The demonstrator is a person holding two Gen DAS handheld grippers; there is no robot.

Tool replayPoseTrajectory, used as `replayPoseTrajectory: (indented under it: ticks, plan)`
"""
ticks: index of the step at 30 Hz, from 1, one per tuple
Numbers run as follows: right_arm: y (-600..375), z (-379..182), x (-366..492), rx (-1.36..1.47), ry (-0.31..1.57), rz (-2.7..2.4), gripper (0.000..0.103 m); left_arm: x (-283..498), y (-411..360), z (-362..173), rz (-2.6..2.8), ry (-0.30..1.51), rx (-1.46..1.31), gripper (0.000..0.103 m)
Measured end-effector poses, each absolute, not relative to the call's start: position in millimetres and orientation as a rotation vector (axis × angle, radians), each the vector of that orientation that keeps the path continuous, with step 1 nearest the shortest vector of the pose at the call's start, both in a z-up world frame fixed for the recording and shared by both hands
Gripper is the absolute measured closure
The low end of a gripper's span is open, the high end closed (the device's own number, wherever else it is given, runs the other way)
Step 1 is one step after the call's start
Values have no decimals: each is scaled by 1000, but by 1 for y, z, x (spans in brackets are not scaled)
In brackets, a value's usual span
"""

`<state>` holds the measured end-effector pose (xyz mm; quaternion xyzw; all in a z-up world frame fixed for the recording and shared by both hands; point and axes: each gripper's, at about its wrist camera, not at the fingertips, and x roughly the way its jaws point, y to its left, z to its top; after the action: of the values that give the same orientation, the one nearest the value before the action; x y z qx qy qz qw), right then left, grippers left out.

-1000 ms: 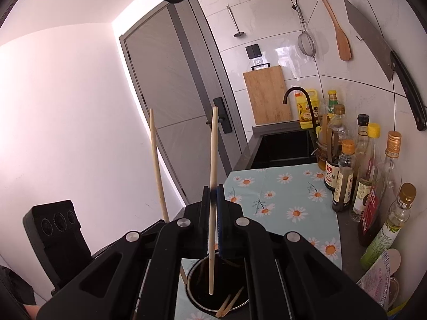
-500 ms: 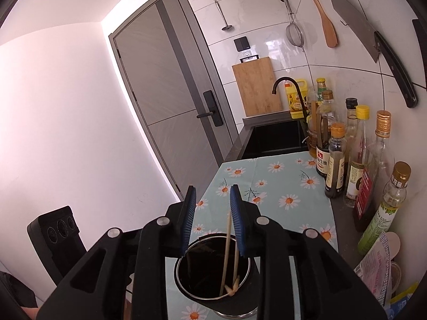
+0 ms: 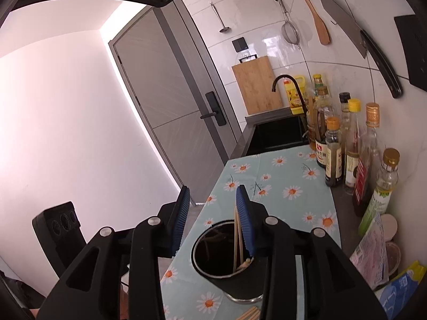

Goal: Organize utensils
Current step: 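Open both grippers to drop the chopsticks into the black holder, then move both open grippers back down to the remaining chopsticks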

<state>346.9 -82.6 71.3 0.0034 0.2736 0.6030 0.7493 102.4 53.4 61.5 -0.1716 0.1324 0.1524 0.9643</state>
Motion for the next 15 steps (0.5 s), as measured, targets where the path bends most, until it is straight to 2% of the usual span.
replayPoseTrajectory:
  ticks: [1,2,4,9,15]
  plan:
    - [-85,70,346,-4,616,1300,65,100,53,64,299,280,-355,95]
    - [-87,70,346,-15,642,1287,65,98,51,67,293,306,-359,86]
    - [-91,66,346,-42,698,1264,65,95,47,70,261,352,-364,81]
    - [-99,41,344,-129,897,1186,65,91,37,65,223,544,-380,81]
    - [-106,-19,340,-152,1221,1130,65,104,26,26,127,844,-439,81]
